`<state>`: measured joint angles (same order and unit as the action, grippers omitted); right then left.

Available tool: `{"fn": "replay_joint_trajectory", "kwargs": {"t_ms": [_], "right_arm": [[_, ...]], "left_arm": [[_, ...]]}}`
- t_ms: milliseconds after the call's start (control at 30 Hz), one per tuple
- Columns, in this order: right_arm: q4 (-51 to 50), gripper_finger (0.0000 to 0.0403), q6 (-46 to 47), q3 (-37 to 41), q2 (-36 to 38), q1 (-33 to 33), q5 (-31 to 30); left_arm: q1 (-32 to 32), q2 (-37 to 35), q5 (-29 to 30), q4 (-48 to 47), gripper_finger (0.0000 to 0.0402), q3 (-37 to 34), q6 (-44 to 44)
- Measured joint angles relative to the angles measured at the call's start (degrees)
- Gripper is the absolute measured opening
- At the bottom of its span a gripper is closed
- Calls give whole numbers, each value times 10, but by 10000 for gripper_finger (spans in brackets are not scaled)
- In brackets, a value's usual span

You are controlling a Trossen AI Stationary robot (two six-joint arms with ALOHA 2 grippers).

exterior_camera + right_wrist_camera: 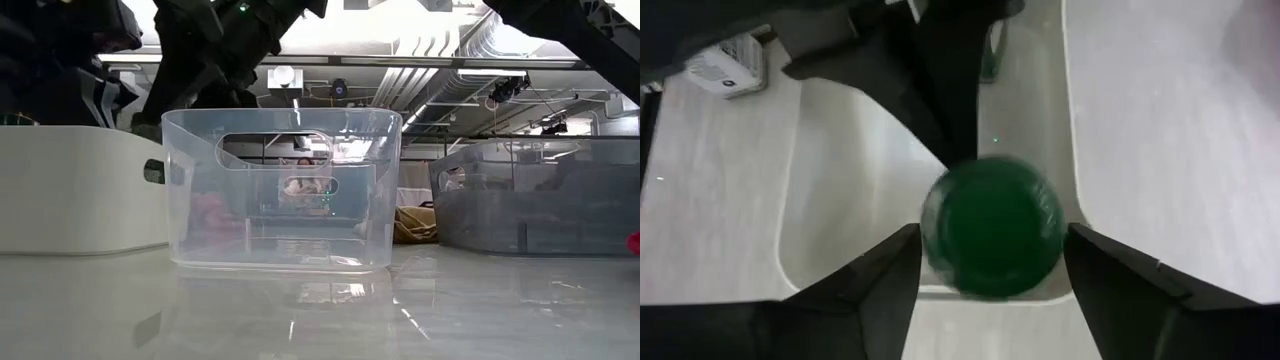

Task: Sort spices by type
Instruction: Put the green seasoning bottle into the white bin, then adjust the green seasoning bottles in the white bin

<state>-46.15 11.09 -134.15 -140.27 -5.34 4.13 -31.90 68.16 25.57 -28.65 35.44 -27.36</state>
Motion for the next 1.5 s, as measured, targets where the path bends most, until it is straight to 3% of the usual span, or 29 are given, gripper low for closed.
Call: {"fn": "replay_joint_trajectory", "kwargs": {"t_ms": [333,733,867,1067,1233,1500], "right_arm": [[0,250,-12,0,1,0,1],[-65,247,-101,-1,39,10,-8],[-71,198,-120,-1,38,7,-31],[-74,22,-128,-1,35,1,-57],[-80,6,-131,0,32,1,-58],[-82,2,-129,0,21,1,-47]], "left_arm": [[0,-7,-11,-18,0,1,-9],[-3,-191,-19,-232,0,94,-104],[-28,-230,-28,-317,0,115,-191],[-98,-224,-101,-421,0,116,-313],[-144,-193,-158,-482,0,113,-379],[-162,-149,-172,-467,0,61,-410]]}}
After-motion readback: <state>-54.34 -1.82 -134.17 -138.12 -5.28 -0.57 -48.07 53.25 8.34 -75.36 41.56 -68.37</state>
